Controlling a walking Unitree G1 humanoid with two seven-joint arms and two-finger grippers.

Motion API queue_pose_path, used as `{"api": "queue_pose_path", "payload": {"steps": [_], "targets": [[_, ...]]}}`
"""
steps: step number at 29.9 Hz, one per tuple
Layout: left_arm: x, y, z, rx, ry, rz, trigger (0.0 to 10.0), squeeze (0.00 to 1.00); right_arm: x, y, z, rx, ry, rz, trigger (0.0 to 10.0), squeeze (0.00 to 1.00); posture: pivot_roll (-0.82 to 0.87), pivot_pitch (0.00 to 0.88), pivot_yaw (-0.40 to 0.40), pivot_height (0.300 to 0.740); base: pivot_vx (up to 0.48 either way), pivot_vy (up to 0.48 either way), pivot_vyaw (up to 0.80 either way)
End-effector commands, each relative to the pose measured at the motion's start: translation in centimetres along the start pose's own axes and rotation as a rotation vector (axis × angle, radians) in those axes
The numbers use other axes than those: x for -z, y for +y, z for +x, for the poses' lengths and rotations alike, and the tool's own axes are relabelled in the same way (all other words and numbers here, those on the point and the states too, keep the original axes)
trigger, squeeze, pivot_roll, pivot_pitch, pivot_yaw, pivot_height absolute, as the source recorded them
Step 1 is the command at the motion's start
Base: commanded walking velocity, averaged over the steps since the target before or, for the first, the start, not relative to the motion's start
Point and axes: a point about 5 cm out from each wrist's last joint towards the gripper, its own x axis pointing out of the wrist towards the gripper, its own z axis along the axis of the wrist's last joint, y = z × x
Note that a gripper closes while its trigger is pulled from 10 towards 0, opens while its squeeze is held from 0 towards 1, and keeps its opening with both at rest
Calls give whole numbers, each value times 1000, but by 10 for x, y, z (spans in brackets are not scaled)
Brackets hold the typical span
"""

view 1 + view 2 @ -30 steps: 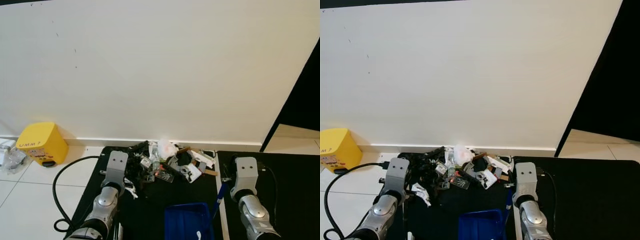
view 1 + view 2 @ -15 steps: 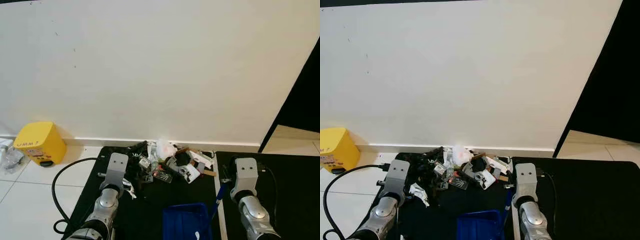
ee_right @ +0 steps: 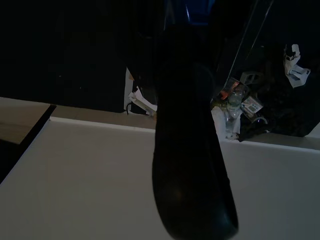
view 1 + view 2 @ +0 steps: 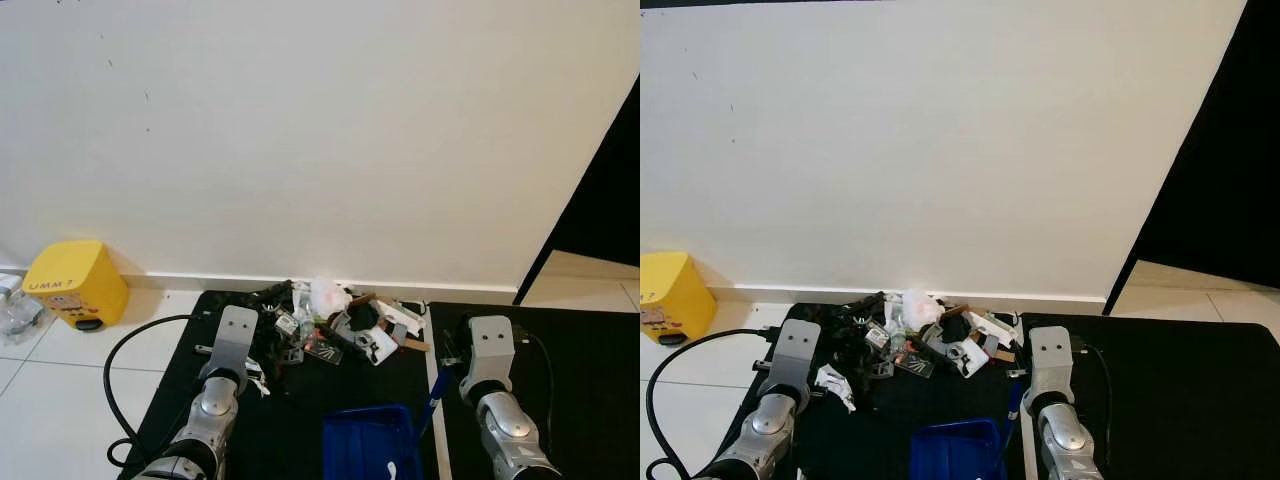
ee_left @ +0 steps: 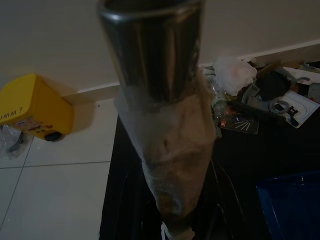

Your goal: Sweep floor

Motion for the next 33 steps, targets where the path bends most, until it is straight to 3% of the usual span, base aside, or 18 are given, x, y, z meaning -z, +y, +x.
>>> {"api": "queue_pose_path", "payload": {"steps": [1, 25, 33], "targets": [[13, 15, -3, -25, 59, 80, 10000, 0, 12, 1, -6, 5, 62, -5, 10000, 0, -40, 91, 54, 740, 0, 0, 0], [10, 27, 1, -63, 74, 87, 10000, 0, 6, 15, 1, -40, 48, -2, 10000, 0, -31, 67, 50, 740, 0, 0, 0], [7, 34, 3, -84, 69, 98, 10000, 0, 3, 24, 4, -82, 45, -14, 10000, 0, -20, 71, 11, 740, 0, 0, 0]]}}
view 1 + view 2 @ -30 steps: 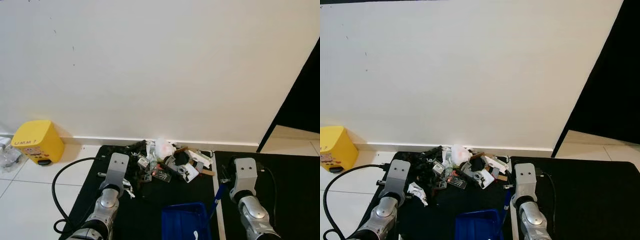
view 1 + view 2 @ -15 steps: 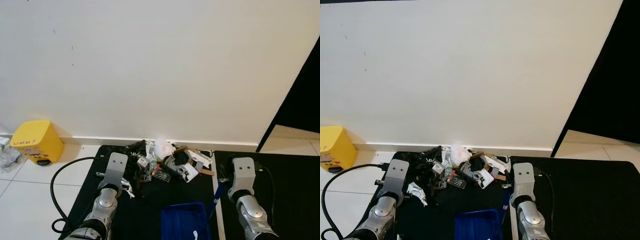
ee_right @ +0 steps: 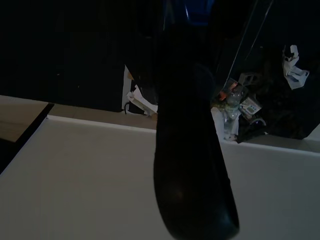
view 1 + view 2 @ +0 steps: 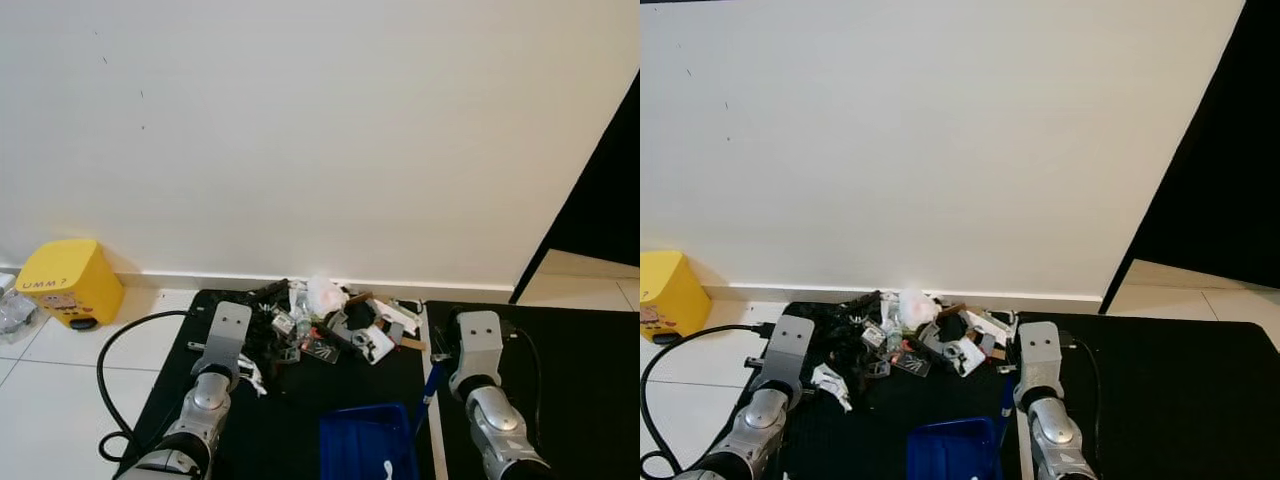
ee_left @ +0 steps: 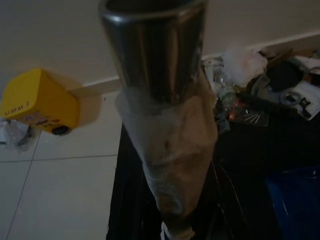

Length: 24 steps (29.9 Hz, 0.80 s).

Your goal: Sweep floor

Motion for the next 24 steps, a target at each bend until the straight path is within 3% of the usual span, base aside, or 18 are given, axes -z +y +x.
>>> {"api": "queue_pose_path", "payload": {"steps": [1, 6, 12, 18, 24], "targets": [[6, 16, 0, -42, 27, 54, 10000, 0, 7, 6, -2, -38, 42, -6, 10000, 0, -20, 71, 11, 740, 0, 0, 0], [9, 13, -2, -57, 30, 60, 10000, 0, 10, 5, -4, -54, 51, -14, 10000, 0, -6, 43, 24, 740, 0, 0, 0], [8, 5, -2, 6, 18, 105, 10000, 0, 11, -5, -6, 36, 47, 5, 10000, 0, -14, 41, 23, 740, 0, 0, 0], [11, 9, -3, -39, 34, 79, 10000, 0, 12, 1, -6, -5, 54, -13, 10000, 0, -30, 24, 45, 740, 0, 0, 0], [12, 15, -3, -46, 33, 110, 10000, 0, 12, 6, -7, 10, 38, 4, 10000, 0, -33, 24, 58, 740, 0, 0, 0]]}}
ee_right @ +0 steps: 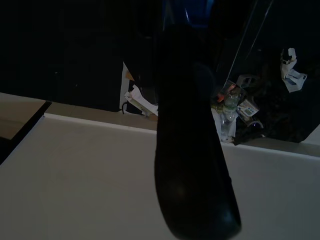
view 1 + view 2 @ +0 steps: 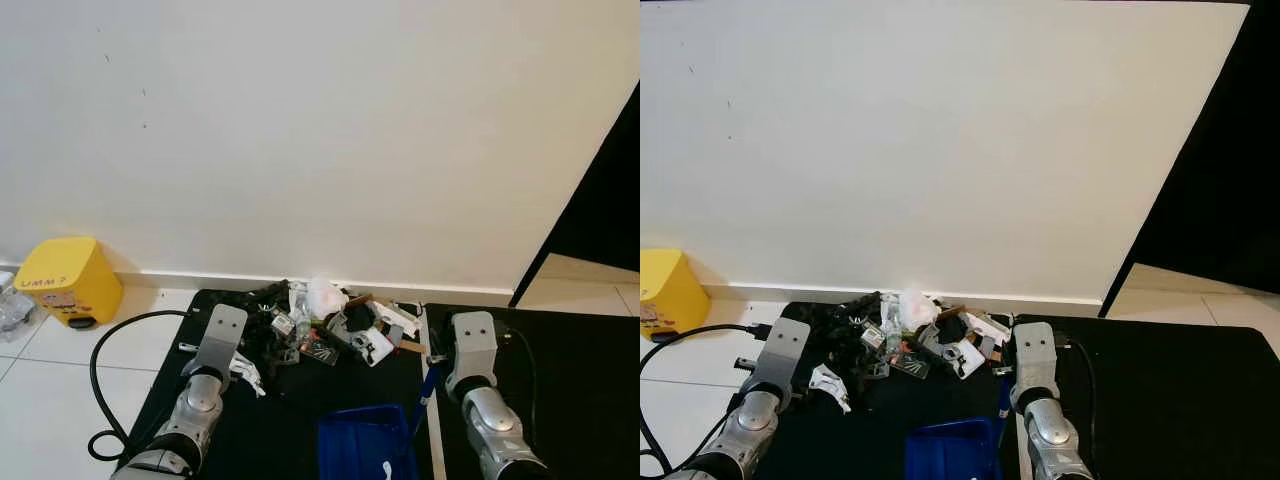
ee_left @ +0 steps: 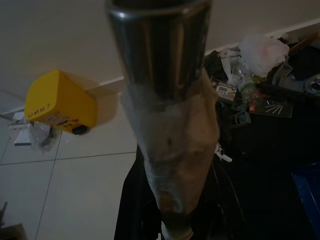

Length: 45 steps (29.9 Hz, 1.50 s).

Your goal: Sweep floor

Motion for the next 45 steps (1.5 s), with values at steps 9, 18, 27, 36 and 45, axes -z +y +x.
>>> {"api": "queue_pose_path", "payload": {"steps": [9, 18, 27, 36, 45], "targets": [[-8, 10, 0, -57, -73, -83, 10000, 0, 11, 11, -6, -34, 33, -2, 10000, 0, -29, 16, 71, 740, 0, 0, 0], [-43, 19, -1, -69, -255, -281, 10000, 0, 3, 0, -7, 20, -35, 34, 10000, 0, 22, 30, 33, 740, 0, 0, 0], [-76, 33, -13, -66, -389, -321, 10000, 0, -57, -20, 2, 22, -327, -45, 10000, 0, 9, 26, 57, 740, 0, 0, 0], [-103, 68, -10, -141, -382, -292, 10000, 0, -80, -21, 5, -21, -320, -11, 10000, 0, -11, 22, 67, 740, 0, 0, 0], [-127, 50, -22, -19, -404, -262, 10000, 0, -104, -12, 10, -12, -354, 145, 10000, 0, 7, 19, 65, 740, 0, 0, 0]]}}
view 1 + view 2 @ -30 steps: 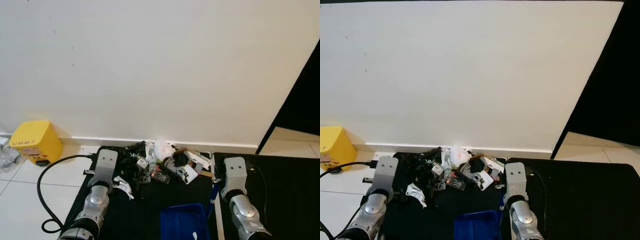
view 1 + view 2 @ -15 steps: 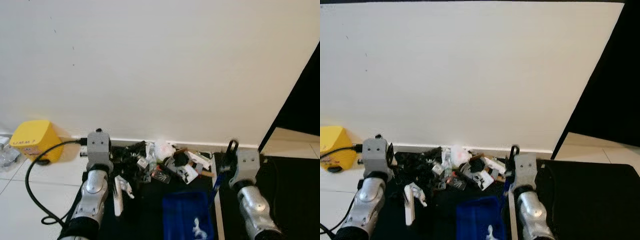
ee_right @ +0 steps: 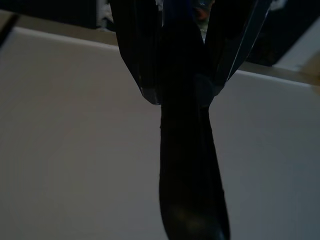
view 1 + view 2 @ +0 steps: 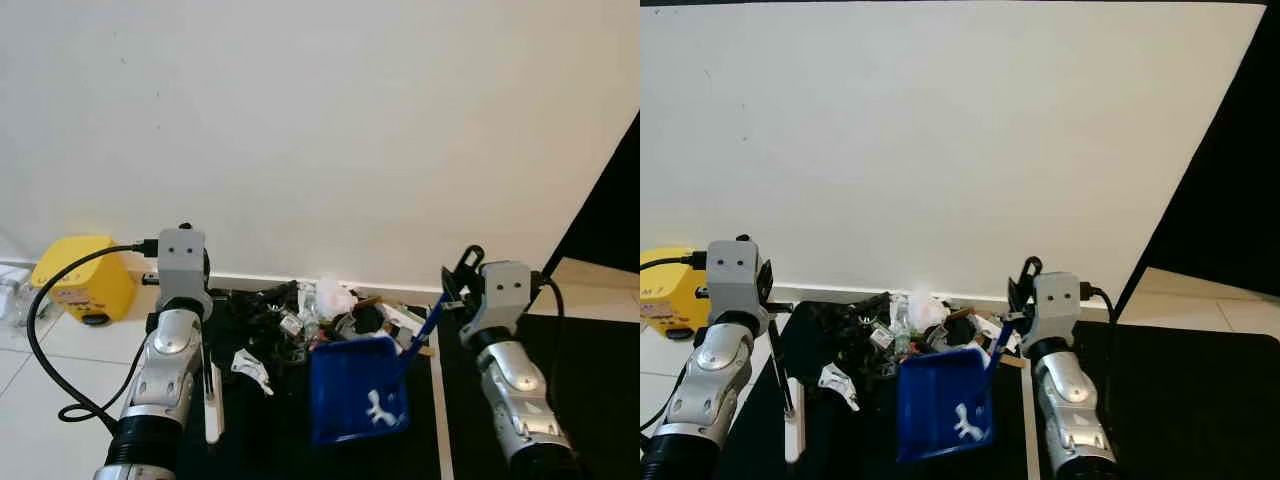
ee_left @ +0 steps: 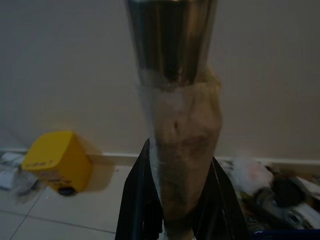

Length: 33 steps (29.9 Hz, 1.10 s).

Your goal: Sweep floor

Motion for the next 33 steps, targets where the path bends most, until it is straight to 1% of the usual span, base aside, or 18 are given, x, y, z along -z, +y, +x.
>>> {"api": "queue_pose_path", "payload": {"steps": [1, 4, 7, 8, 9, 10, 12, 15, 17, 19, 23, 25, 27, 29, 31, 33], "targets": [[-11, -5, -1, 21, -38, 5, 10000, 0, -14, -3, 6, 41, -47, 44, 10000, 0, 7, 19, 65, 740, 0, 0, 0], [-12, -7, -2, 19, -29, -5, 10000, 0, -14, -4, 7, 66, -22, 68, 10000, 0, 11, 20, 63, 740, 0, 0, 0], [-11, -9, -6, 29, 6, -31, 10000, 0, -10, -2, 8, 69, 66, 60, 10000, 0, 11, 19, 60, 740, 0, 0, 0], [-11, -9, -6, 29, 6, -31, 10000, 0, -10, -2, 8, 69, 66, 60, 10000, 0, 11, 19, 60, 740, 0, 0, 0], [-11, -10, -8, 38, 12, -41, 10000, 0, -9, -1, 8, 69, 96, 72, 10000, 0, 11, 16, 57, 740, 0, 0, 0], [-11, -12, -9, 45, 16, -49, 10000, 0, -9, 0, 8, 62, 103, 83, 10000, 0, 11, 15, 56, 740, 0, 0, 0], [-11, -12, -9, 45, 16, -49, 10000, 0, -9, 0, 8, 62, 103, 83, 10000, 0, 11, 15, 56, 740, 0, 0, 0], [-11, -14, -14, 40, 28, -65, 10000, 0, -12, 6, 8, 34, 95, 122, 10000, 0, 12, 8, 52, 740, 0, 0, 0], [-10, -15, -16, 42, 33, -77, 10000, 0, -14, 8, 9, 22, 89, 124, 10000, 0, 11, 7, 53, 740, 0, 0, 0], [-8, -19, -19, 47, 42, -110, 10000, 0, -17, 11, 10, 16, 72, 140, 10000, 0, 9, 4, 55, 740, 0, 0, 0], [-5, -26, -25, 55, 62, -134, 10000, 0, -21, 12, 11, 27, 58, 124, 10000, 0, 10, 0, 56, 740, 0, 0, 0], [-5, -29, -28, 51, 60, -139, 10000, 0, -18, 11, 11, 40, 68, 116, 10000, 0, 18, 3, 53, 740, 0, 0, 0], [-6, -30, -28, 50, 60, -139, 10000, 0, -16, 11, 11, 53, 83, 104, 10000, 0, 18, 3, 53, 740, 0, 0, 0], [-7, -30, -30, 47, 53, -132, 10000, 0, -13, 11, 11, 70, 100, 74, 10000, 0, 30, 12, 34, 740, 0, 0, 0], [-7, -28, -32, 32, 57, -118, 10000, 0, -12, 12, 12, 79, 101, 42, 10000, 0, 36, 8, 37, 740, 0, 0, 0], [-6, -28, -32, 26, 62, -116, 10000, 0, -12, 11, 13, 85, 96, 40, 10000, 0, 46, 8, 35, 740, 0, 0, 0]]}}
